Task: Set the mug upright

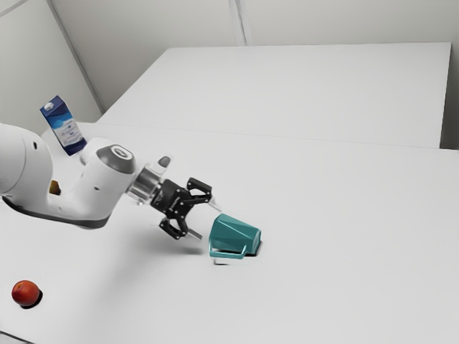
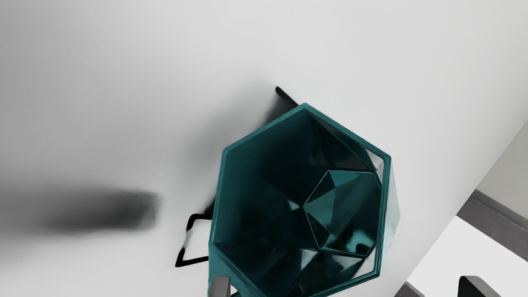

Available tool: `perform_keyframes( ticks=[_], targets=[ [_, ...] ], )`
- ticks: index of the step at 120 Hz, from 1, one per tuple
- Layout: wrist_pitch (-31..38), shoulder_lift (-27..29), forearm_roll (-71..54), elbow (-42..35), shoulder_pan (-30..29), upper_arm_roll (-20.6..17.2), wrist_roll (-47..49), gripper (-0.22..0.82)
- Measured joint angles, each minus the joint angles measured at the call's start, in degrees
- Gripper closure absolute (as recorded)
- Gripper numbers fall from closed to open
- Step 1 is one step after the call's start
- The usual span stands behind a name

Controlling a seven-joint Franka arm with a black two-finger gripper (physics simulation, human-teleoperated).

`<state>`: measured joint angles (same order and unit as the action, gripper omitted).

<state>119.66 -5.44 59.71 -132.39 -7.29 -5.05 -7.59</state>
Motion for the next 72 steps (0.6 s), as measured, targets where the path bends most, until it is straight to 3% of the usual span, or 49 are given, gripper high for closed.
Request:
perform_keyframes(
  ticks=[72],
  targets=[
    [5.5,-1.8,3.0,0.7,1.6,-1.4,0.3,0.0]
  ],
)
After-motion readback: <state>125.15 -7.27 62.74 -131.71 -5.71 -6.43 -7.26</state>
